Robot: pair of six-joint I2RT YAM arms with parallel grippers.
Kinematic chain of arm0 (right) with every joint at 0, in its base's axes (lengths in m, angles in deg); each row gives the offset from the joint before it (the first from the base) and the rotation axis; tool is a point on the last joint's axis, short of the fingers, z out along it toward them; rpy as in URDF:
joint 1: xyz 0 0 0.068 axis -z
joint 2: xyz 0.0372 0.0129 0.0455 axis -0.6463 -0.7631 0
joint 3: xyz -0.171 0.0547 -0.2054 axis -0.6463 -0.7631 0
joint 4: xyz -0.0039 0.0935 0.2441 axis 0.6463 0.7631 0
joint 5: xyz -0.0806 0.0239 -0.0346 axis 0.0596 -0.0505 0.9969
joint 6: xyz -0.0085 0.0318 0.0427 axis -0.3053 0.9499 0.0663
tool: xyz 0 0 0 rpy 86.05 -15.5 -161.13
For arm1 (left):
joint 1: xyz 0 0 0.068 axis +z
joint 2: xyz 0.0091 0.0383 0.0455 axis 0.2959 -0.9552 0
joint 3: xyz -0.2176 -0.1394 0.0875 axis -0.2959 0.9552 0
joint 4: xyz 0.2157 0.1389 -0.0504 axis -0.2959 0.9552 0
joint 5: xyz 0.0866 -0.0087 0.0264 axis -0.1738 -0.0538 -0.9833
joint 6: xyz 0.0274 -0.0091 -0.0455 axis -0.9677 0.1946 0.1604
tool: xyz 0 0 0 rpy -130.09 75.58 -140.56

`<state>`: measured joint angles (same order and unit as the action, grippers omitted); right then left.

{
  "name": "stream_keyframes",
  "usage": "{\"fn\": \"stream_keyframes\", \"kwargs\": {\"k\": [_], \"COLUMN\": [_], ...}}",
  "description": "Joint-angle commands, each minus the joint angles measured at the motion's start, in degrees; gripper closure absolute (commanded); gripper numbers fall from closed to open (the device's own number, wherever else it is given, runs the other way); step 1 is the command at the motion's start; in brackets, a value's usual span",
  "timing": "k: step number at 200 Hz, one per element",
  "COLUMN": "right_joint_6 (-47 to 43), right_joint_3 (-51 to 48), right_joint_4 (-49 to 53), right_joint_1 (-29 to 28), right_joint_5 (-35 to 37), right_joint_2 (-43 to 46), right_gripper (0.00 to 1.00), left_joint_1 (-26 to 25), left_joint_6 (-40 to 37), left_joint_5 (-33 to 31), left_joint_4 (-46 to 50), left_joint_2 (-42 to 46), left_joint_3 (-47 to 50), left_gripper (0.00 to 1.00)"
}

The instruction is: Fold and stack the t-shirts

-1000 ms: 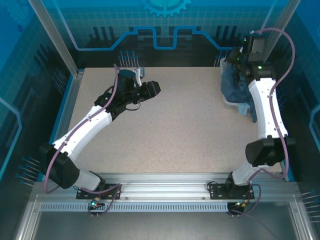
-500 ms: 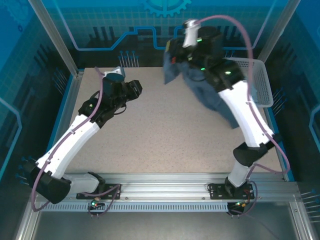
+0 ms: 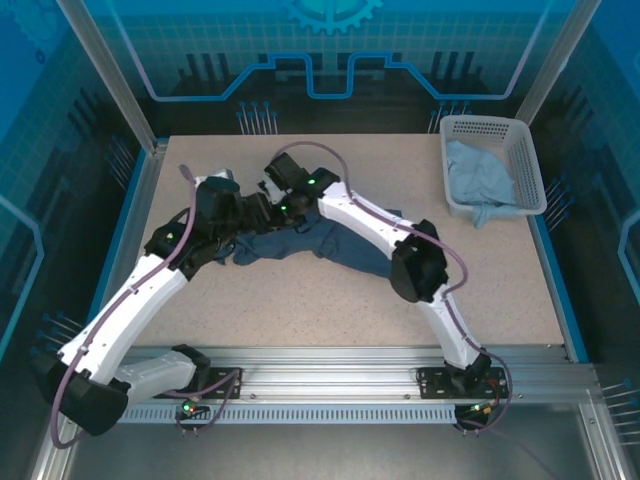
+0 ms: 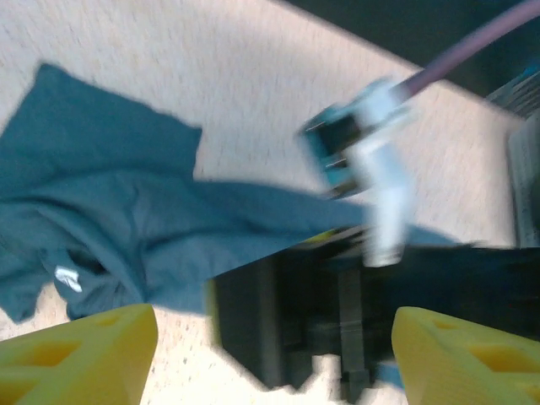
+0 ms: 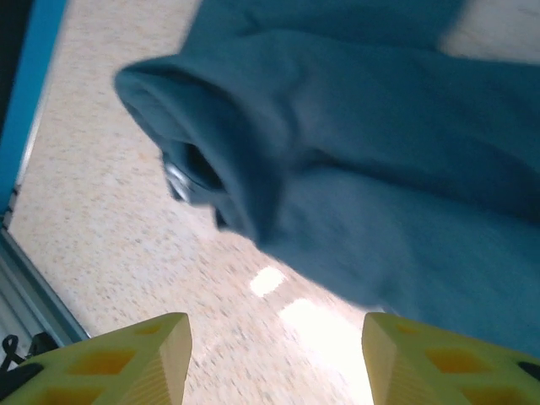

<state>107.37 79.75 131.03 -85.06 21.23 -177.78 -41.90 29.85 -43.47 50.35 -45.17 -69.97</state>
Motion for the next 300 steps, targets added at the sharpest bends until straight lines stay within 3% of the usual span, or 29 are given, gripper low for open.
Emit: {"fn": "stream_keyframes", "kwargs": {"k": [1,34,46,55,75,113,150,165,181,203,216,258,300], "right_joint_6": [4.3,11.0,12.5,13.5,15.4,19.1,20.5,20.2,19.8,18.4,17.7,13.2,7.2], "right_joint_3": [-13.8,-40.1,-46.8,-51.4,-59.3,-68.1,-70.2,-69.4,-67.5,-65.6,-64.7,-58.5,-43.6], "right_joint_4": [-4.7,-7.1,-5.9,-4.7,-3.2,-5.8,-9.0,-10.3,-10.8,-9.9,-8.8,-4.9,-0.6], "right_joint_1": [6.4,16.0,18.9,21.1,24.2,25.9,26.4,26.9,27.2,27.2,27.1,26.6,26.7], "right_joint_5": [7.2,11.2,11.3,11.5,10.9,9.5,10.3,10.1,10.5,12.3,13.6,19.1,23.4], "right_joint_2": [15.7,31.6,35.8,38.5,43.4,45.5,41.0,38.3,35.9,34.8,35.7,43.8,46.0], "right_gripper": [0.44,0.44,0.43,0.41,0.38,0.36,0.38,0.47,0.64,0.89,1.0,1.0,1.0], "left_joint_1": [-0.2,-2.3,-2.7,-2.8,-2.9,-2.9,-2.8,-2.7,-2.7,-2.6,-2.6,-2.6,-0.1], "left_joint_6": [0.2,8.3,12.5,15.1,17.6,14.1,13.9,14.0,13.4,12.3,11.5,7.8,3.2], "left_joint_5": [9.8,14.2,15.3,15.7,14.3,12.0,7.8,7.7,7.6,5.8,4.3,1.9,3.8], "left_joint_4": [1.8,-2.1,-4.9,-7.2,-10.1,-9.9,-12.5,-14.8,-17.2,-17.5,-16.7,-13.0,-8.9], "left_joint_2": [-4.5,-14.2,-17.6,-19.9,-24.6,-32.7,-36.3,-37.6,-38.3,-38.0,-36.8,-25.6,-16.4], "left_joint_3": [2.7,5.3,6.0,6.3,5.8,1.5,0.5,0.3,-0.1,-0.8,-1.1,-1.7,-6.7], "left_gripper": [0.22,0.19,0.08,0.07,0.08,0.12,0.21,0.3,0.52,1.0,1.0,1.0,1.0]}}
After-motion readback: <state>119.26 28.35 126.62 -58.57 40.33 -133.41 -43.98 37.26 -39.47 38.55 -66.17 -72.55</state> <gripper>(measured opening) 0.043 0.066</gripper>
